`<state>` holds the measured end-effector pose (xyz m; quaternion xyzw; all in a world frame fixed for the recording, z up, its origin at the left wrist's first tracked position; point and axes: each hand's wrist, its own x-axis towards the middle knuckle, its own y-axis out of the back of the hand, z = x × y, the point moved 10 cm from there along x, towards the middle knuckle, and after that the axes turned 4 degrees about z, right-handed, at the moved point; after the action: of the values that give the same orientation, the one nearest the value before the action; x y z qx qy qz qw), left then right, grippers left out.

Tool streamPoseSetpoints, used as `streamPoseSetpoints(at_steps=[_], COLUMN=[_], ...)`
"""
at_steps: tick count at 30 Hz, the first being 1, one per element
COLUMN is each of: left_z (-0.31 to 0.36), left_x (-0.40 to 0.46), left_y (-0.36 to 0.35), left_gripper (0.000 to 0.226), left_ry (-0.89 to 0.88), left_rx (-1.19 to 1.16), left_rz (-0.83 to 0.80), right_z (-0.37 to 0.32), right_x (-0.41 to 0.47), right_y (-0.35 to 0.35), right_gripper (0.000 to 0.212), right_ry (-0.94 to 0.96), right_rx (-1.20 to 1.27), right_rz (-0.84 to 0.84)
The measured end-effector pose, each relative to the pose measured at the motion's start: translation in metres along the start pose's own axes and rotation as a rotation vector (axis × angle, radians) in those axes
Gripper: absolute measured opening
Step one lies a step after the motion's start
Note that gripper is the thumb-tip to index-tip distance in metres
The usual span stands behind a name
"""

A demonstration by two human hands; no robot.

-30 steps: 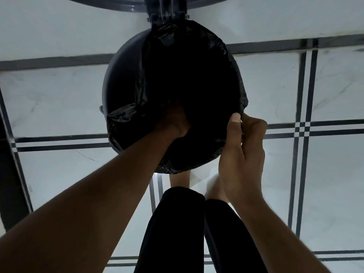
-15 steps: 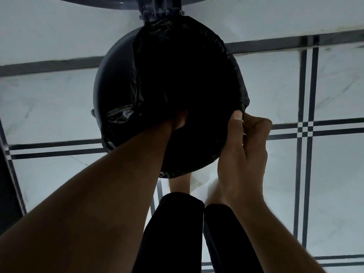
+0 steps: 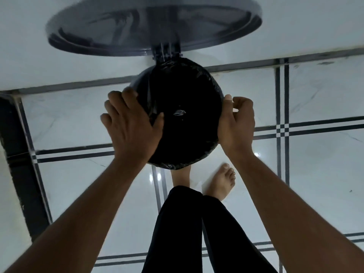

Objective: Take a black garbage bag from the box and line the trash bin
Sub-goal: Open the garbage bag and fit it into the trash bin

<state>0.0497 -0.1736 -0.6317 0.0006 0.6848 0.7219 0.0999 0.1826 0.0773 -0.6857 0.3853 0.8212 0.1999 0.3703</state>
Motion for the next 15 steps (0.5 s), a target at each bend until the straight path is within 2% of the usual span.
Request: streamPoseSetpoints(at_steps=[2, 3, 5, 7, 8, 10, 14, 15], left_z=[-0.014, -0.017, -0.025, -0.038, -0.045, -0.065, -0.077, -0.075], left_x=[0.016, 0.025, 0.042, 0.052, 0.055, 0.062, 0.068, 0.071], left_y=[-0.015, -0.018, -0.024, -0.03, -0.034, -0.048, -0.072, -0.076], left_gripper=[0.049, 0.041, 0.038, 0.042, 0.05, 0.069, 0.049, 0.053], left_ry=[-0.015, -0.036, 0.018, 0.223, 0.328, 0.452, 0.524, 0.497], left_rx=[0.07, 0.011, -0.216, -0.632, -0.837, -1.077, -1.204, -1.216], left_rz=[-0.208, -0.276, -0.467, -0.653, -0.713, -0.771, -0.878, -0.922], right_z=[-0.016, -0.023, -0.036, -0.044, -0.047, -0.048, -0.04, -0.038], right_x=[0.009, 0.014, 0.021, 0.028, 0.03, 0.033, 0.036, 0.036], right_y=[-0.008, -0.013, -0.023, -0.033, -0.037, -0.047, -0.063, -0.065], right_gripper=[0.06, 0.061, 0.059, 0.056, 0.055, 0.054, 0.052, 0.05], right_ry=[0.022, 0.032, 0.05, 0.056, 0.051, 0.026, 0.04, 0.053], right_rx=[-0.024, -0.03, -0.044, -0.055, -0.057, -0.059, -0.12, -0.138], right_rz=[-0.031, -0.048, -0.082, -0.117, -0.137, -0.182, -0.226, -0.226])
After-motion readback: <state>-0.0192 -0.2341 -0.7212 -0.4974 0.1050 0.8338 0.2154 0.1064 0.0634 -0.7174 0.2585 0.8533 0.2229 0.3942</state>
